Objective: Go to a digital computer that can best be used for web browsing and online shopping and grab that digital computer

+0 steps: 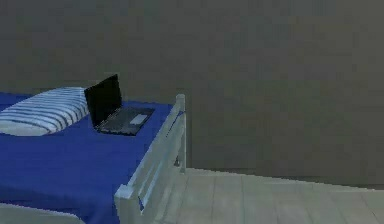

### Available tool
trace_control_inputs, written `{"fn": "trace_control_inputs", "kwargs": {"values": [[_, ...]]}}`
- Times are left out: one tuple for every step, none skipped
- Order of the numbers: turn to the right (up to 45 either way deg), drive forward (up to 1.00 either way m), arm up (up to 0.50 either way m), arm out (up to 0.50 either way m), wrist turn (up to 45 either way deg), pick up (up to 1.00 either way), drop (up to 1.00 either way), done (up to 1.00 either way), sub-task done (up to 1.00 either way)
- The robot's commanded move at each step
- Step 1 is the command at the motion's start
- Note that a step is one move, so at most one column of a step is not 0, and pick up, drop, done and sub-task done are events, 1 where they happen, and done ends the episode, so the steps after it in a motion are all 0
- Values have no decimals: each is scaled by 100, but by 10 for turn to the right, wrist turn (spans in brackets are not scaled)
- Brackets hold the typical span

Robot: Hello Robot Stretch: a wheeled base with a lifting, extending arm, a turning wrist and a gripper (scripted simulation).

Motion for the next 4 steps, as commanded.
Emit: {"fn": "trace_control_inputs", "kwargs": {"values": [[0, 60, 0, 0, 0, 0, 0, 0, 0], [-450, 0, 0, 0, 0, 0, 0, 0, 0], [-450, 0, 0, 0, 0, 0, 0, 0, 0], [-300, 0, 0, 0, 0, 0, 0, 0, 0]]}}
